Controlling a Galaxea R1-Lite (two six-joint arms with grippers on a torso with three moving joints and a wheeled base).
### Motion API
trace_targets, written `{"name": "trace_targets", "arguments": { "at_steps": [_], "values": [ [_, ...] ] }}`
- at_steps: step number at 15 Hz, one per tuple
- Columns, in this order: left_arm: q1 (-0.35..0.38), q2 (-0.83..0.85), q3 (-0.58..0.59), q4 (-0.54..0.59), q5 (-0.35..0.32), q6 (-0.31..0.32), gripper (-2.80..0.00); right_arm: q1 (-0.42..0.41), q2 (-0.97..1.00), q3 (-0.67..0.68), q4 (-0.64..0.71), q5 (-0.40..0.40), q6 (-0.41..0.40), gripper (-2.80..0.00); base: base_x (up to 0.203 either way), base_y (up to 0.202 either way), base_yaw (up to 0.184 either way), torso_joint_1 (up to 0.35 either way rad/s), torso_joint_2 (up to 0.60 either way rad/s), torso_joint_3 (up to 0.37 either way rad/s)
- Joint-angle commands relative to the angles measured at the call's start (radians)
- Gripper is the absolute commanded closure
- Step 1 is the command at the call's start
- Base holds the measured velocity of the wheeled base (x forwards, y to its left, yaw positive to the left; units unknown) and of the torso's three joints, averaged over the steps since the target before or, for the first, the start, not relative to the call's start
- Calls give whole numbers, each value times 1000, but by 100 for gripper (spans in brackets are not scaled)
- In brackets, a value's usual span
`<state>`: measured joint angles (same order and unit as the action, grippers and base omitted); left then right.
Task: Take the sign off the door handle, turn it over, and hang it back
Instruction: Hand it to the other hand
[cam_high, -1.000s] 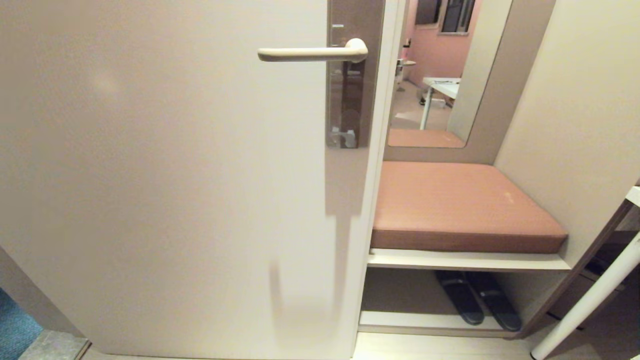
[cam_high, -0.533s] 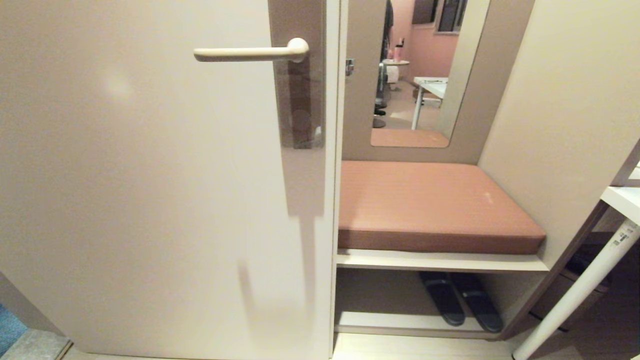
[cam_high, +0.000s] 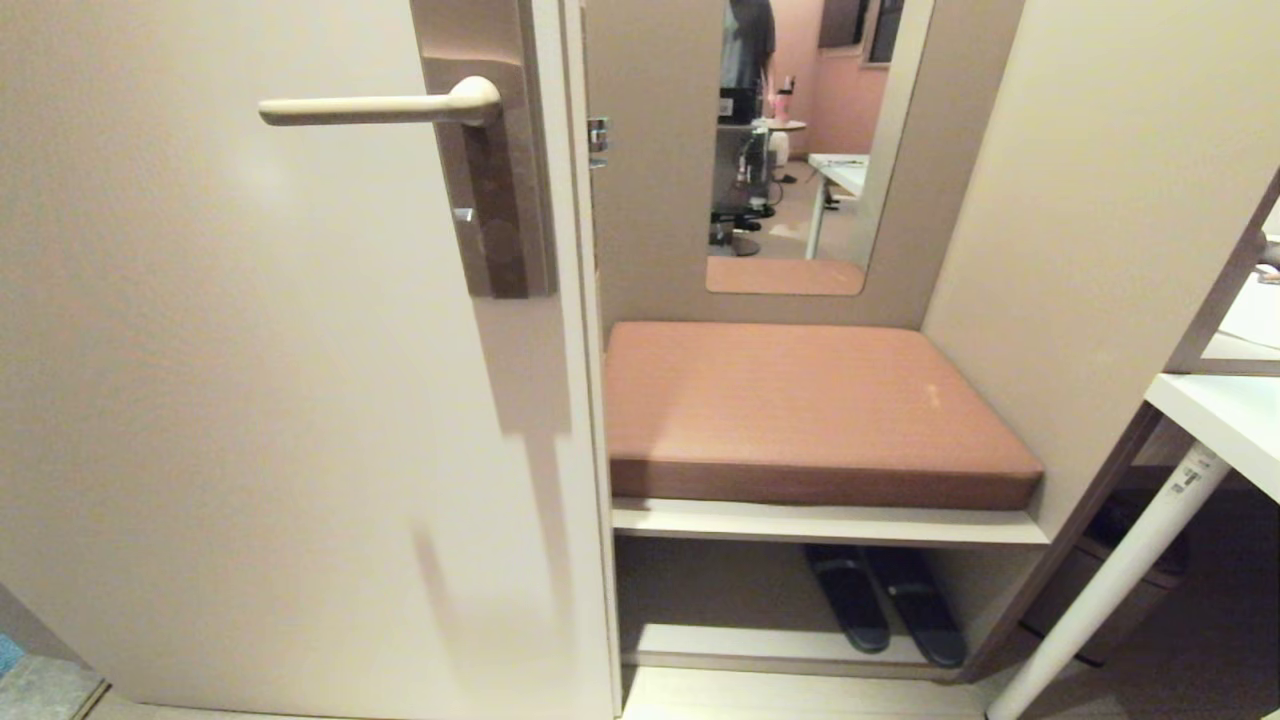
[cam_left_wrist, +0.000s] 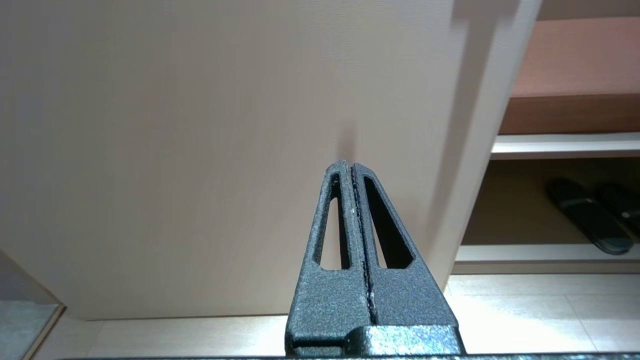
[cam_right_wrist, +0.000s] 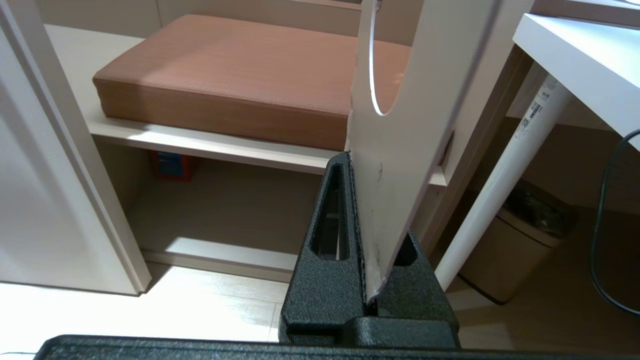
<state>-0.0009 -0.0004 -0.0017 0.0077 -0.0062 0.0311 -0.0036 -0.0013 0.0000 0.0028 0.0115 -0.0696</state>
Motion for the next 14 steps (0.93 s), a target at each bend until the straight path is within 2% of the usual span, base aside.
{"name": "trace_targets", "arguments": {
  "at_steps": [1,14],
  "values": [
    [1,0,0,0,0,0,0,1,1,0,0,1,-1,0,0,0,0,0,0,0],
    [1,0,-1,0,-1,3,0,1,1,0,0,2,-1,0,0,0,0,0,0,0]
  ]
}}
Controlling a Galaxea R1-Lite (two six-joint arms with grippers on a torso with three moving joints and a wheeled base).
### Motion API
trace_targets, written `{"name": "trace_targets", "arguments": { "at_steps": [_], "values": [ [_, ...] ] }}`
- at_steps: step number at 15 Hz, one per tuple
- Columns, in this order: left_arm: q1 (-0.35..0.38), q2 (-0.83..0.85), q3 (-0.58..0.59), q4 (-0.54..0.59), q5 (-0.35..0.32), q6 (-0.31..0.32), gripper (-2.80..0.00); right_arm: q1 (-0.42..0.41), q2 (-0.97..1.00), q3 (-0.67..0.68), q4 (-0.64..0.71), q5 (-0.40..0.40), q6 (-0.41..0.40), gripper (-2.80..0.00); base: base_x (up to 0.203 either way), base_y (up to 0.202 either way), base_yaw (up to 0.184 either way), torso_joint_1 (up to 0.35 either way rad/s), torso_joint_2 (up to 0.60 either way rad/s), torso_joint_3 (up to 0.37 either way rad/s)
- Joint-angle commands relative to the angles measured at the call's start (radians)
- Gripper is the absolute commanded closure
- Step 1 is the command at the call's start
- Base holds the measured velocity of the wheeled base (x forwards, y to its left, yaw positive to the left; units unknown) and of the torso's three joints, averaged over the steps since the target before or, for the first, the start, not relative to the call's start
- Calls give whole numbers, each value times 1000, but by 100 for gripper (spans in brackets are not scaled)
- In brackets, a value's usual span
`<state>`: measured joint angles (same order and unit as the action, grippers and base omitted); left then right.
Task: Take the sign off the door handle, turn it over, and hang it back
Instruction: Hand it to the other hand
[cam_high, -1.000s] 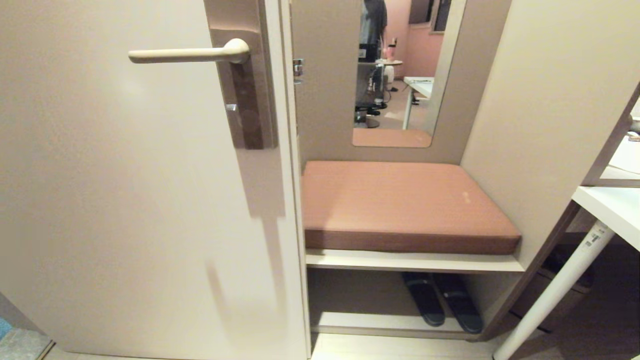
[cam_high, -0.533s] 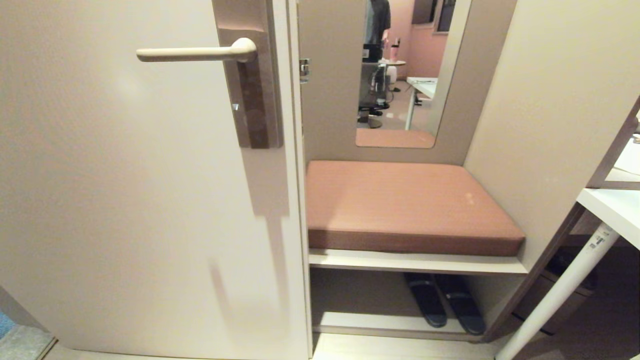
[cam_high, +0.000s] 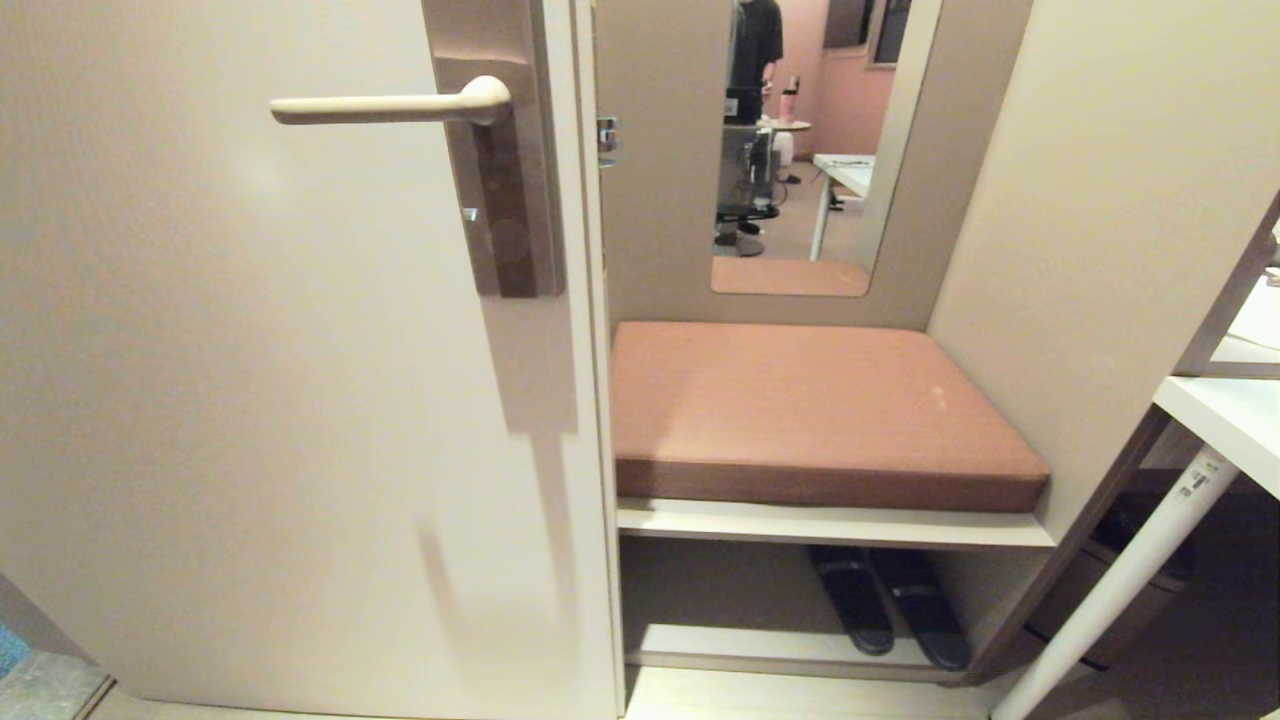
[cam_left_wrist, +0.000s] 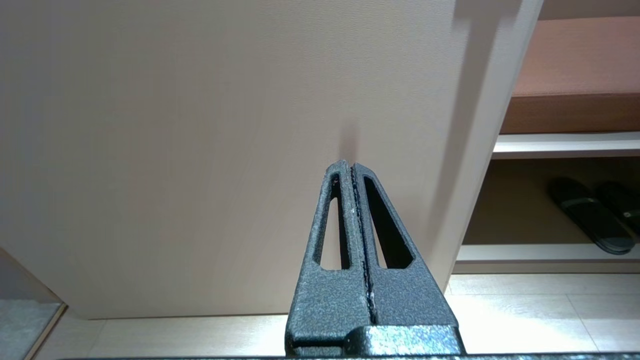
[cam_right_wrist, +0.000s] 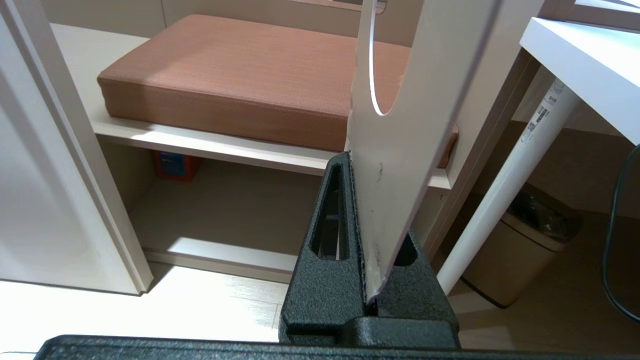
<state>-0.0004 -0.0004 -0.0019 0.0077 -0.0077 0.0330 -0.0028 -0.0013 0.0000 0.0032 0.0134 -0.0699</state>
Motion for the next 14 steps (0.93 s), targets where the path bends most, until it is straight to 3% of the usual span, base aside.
{"name": "trace_targets", "arguments": {
  "at_steps": [1,14],
  "values": [
    [0,0,-1,0,0,1,0,0,1,0,0,-1,2,0,0,0,0,0,0,0],
    [0,0,0,0,-1,2,0,0,1,-2,4,2,6,0,0,0,0,0,0,0]
  ]
}}
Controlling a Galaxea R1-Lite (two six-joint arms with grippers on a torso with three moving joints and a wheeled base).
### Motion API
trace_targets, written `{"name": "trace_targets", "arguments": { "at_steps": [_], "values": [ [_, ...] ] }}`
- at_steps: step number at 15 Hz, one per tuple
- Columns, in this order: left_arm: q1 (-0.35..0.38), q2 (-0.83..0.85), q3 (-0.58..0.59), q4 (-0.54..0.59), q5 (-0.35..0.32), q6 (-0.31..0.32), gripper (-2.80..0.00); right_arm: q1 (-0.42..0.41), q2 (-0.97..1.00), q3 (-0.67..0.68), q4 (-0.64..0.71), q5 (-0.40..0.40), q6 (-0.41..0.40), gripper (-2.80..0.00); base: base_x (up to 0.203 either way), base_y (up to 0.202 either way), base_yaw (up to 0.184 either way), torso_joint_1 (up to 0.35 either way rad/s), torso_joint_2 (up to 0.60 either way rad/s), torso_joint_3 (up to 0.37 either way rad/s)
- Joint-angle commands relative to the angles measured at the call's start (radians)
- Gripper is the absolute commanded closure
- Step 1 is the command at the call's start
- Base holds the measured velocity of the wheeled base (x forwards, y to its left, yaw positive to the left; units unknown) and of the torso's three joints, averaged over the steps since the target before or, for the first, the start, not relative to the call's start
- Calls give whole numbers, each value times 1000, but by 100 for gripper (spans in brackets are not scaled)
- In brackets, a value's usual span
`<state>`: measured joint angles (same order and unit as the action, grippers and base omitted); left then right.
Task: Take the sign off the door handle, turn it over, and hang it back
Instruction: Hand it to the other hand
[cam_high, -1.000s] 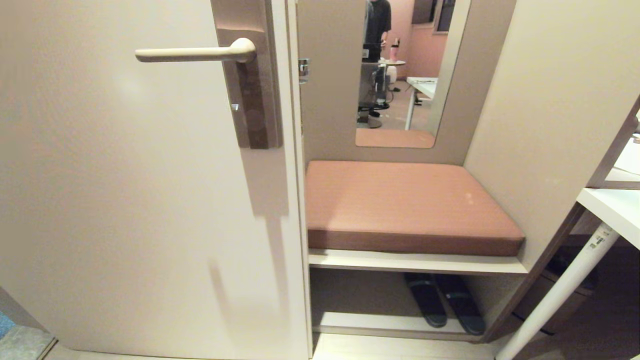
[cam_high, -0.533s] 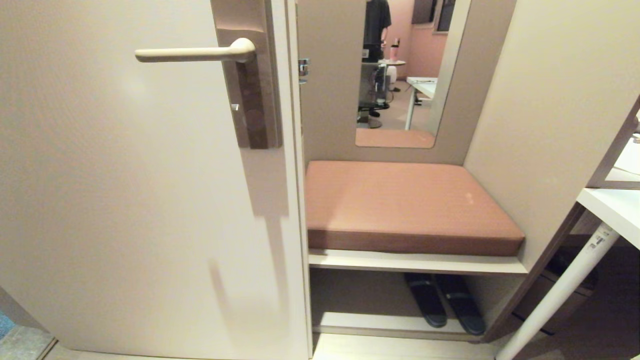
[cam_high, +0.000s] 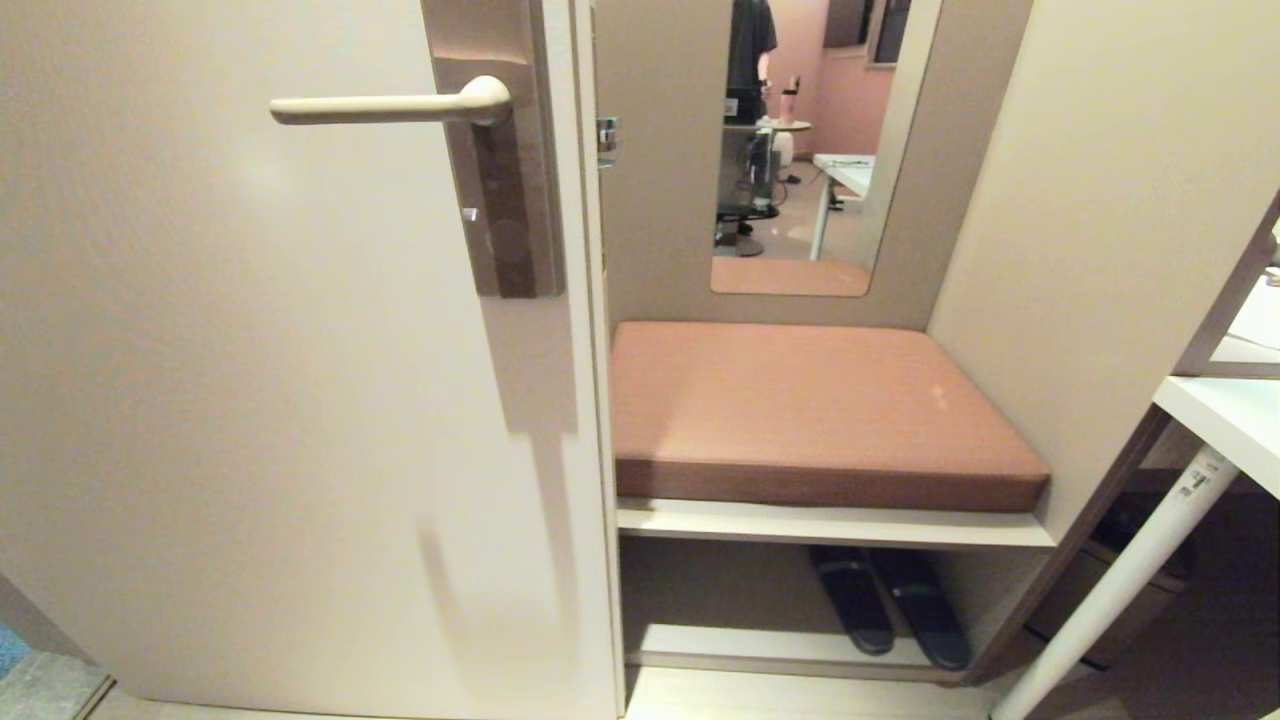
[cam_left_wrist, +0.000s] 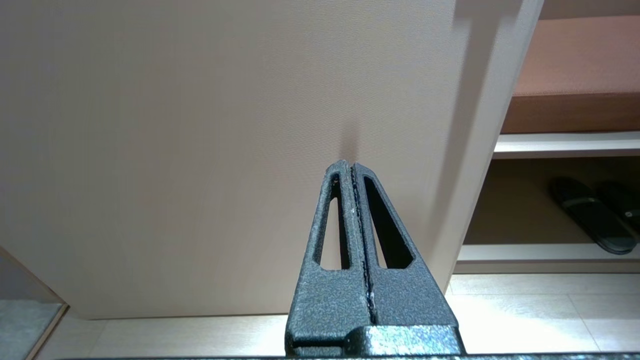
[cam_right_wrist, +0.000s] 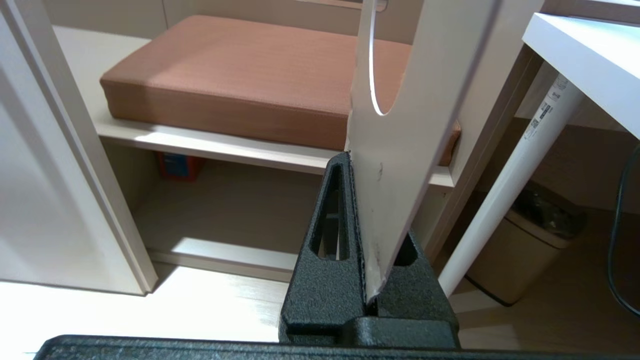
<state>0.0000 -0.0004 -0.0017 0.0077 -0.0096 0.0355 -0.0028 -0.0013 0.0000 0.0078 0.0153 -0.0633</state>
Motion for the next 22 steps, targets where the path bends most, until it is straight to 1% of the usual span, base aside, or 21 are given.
{"name": "trace_targets", "arguments": {
  "at_steps": [1,3,6,8,11,13,14,16,19,20,22],
  "values": [
    [0,0,0,0,-1,3,0,0,1,-4,0,0,-12,0,0,0,0,0,0,0],
    [0,0,-1,0,-10,27,0,0,3,-30,6,0,-28,0,0,0,0,0,0,0],
    [0,0,-5,2,-12,34,0,0,83,-135,44,8,-35,0,0,0,0,0,0,0],
    [0,0,-34,12,-14,37,0,1,134,-186,48,14,-35,0,0,0,0,0,0,0],
    [-1,43,-71,20,-36,36,0,1,196,-238,44,78,-33,0,0,0,0,0,0,0],
    [-2,122,-121,15,-57,34,0,0,251,-279,43,123,-33,0,0,0,0,0,0,0],
    [-5,172,-158,12,-67,32,0,0,287,-303,42,133,-34,0,0,0,0,0,0,0],
    [-43,288,-250,7,-87,29,0,0,373,-356,34,142,-34,0,0,0,0,0,0,0],
    [-145,485,-394,-23,-96,22,0,0,492,-427,2,191,-33,0,0,0,0,0,0,0],
    [-174,554,-439,-49,-97,17,0,0,527,-458,-3,220,-32,0,0,0,0,0,0,0],
    [-207,659,-511,-113,-106,1,0,0,576,-509,-7,331,-27,0,0,0,0,0,0,0]
  ]
}}
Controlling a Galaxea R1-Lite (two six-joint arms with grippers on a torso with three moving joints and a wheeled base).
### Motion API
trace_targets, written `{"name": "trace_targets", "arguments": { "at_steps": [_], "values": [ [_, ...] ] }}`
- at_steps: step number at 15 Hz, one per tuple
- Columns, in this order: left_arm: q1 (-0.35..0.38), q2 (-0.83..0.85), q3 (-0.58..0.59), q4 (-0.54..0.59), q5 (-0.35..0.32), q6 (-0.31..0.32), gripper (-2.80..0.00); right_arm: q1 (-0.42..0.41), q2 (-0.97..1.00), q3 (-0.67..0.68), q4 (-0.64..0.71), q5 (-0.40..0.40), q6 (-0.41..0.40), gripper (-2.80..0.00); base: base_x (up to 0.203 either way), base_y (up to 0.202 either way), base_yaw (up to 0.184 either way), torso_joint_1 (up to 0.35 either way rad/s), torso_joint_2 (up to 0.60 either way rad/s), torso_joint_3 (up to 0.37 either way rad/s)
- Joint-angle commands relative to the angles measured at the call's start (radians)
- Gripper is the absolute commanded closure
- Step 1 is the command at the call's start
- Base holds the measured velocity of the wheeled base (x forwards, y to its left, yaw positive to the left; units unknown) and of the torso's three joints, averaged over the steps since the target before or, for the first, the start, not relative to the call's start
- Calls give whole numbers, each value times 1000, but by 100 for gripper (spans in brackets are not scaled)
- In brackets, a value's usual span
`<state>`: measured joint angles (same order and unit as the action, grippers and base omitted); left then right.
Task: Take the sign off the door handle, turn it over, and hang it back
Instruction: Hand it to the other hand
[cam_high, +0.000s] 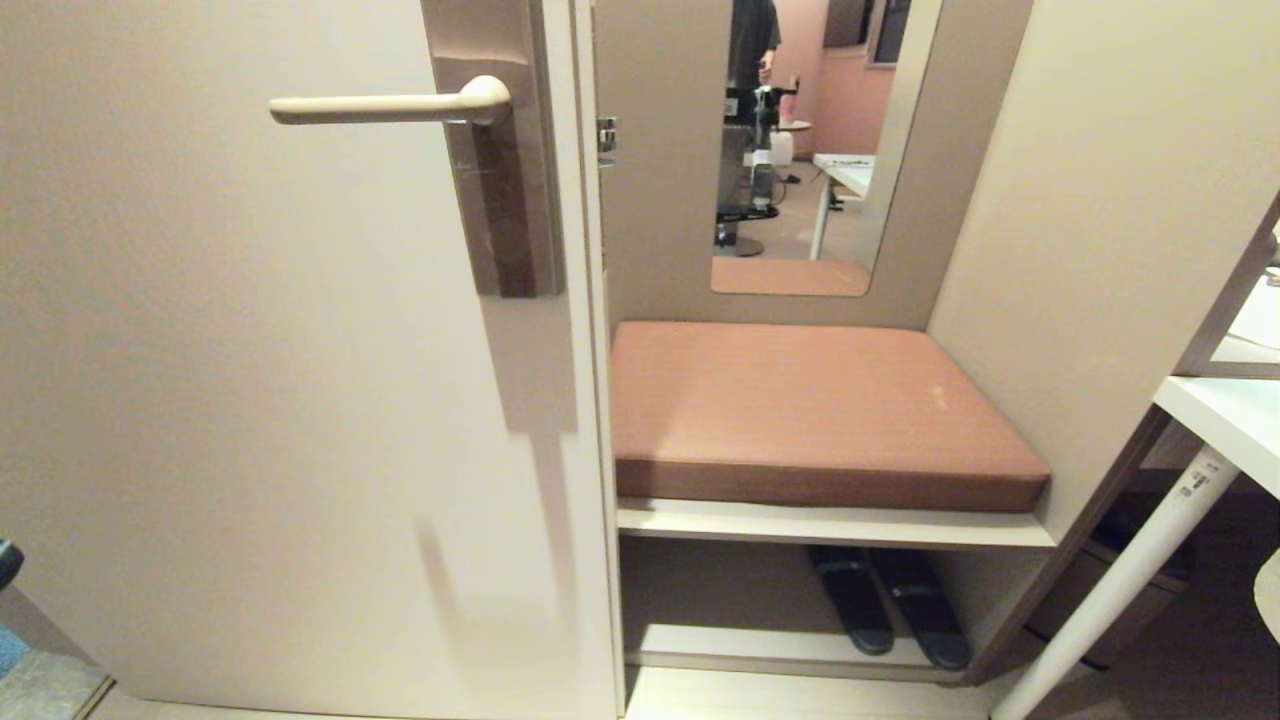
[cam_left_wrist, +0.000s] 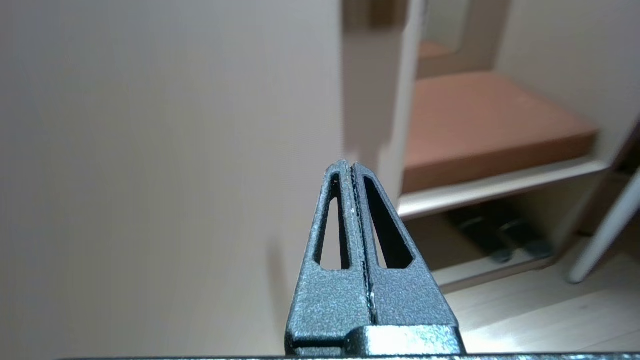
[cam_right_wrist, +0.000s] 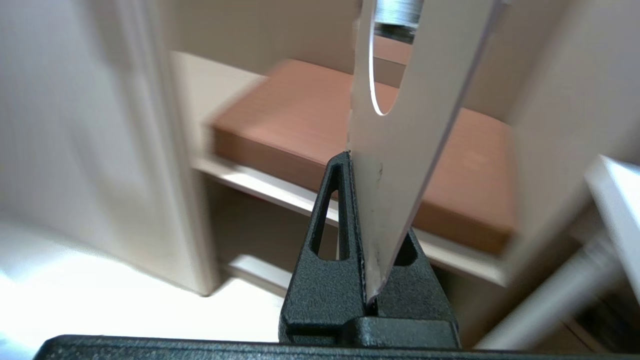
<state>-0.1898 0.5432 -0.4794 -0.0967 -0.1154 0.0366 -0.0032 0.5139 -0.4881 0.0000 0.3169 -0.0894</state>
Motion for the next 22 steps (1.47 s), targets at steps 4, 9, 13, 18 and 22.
{"name": "trace_targets", "arguments": {
  "at_steps": [4,9,13,18,22],
  "values": [
    [-30,165,-80,-38,-205,-9,0,0,164,-77,-18,234,-4,0,0,0,0,0,0,0],
    [-119,224,-114,-37,-314,-8,0,1,324,-122,-140,414,0,0,0,0,0,0,0,0],
    [-284,317,-153,-42,-317,-9,0,37,443,-178,-153,535,-1,0,0,0,0,0,0,0],
    [-364,481,-214,-120,-318,-47,0,194,553,-198,-236,539,3,0,0,0,0,0,0,0],
    [-462,562,-247,-177,-320,-93,0,334,649,-265,-263,540,3,0,0,0,0,0,0,0]
  ]
}}
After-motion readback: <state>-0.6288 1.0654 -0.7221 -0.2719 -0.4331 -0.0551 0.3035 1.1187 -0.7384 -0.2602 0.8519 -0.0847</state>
